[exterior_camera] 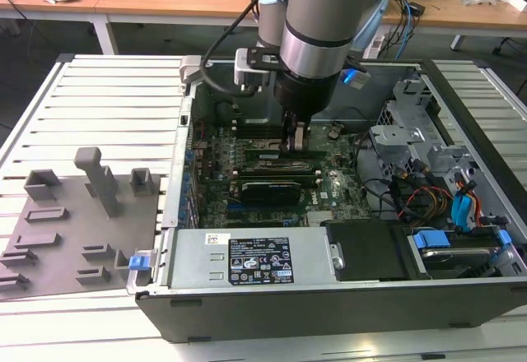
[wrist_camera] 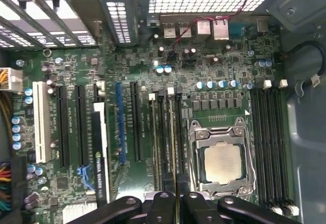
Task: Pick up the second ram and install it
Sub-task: 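Insert the second ram into the second slot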
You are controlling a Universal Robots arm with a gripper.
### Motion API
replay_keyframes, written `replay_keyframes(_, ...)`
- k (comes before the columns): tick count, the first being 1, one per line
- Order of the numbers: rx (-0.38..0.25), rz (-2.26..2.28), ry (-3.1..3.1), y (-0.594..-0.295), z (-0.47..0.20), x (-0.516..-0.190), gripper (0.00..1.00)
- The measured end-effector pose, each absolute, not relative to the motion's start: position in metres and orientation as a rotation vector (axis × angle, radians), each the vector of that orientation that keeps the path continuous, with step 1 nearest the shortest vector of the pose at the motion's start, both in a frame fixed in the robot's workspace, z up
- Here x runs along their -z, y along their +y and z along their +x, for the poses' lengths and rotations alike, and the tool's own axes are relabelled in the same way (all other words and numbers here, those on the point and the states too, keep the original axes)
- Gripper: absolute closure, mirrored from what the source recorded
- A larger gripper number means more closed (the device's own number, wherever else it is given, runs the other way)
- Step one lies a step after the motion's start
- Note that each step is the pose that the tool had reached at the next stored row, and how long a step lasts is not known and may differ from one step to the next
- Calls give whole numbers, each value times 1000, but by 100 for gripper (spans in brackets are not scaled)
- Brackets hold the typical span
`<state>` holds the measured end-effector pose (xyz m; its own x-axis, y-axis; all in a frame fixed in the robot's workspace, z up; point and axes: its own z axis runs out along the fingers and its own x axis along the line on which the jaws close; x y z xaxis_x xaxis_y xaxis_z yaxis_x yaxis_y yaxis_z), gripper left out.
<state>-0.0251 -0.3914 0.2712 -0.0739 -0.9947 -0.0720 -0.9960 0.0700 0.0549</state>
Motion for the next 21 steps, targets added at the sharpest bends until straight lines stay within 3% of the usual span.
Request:
replay_keyframes(9,-132,-2131,2290,-385,-30,-243,87)
replay_keyframes(21,-120,-2136,2296,-381,-31,-232,87)
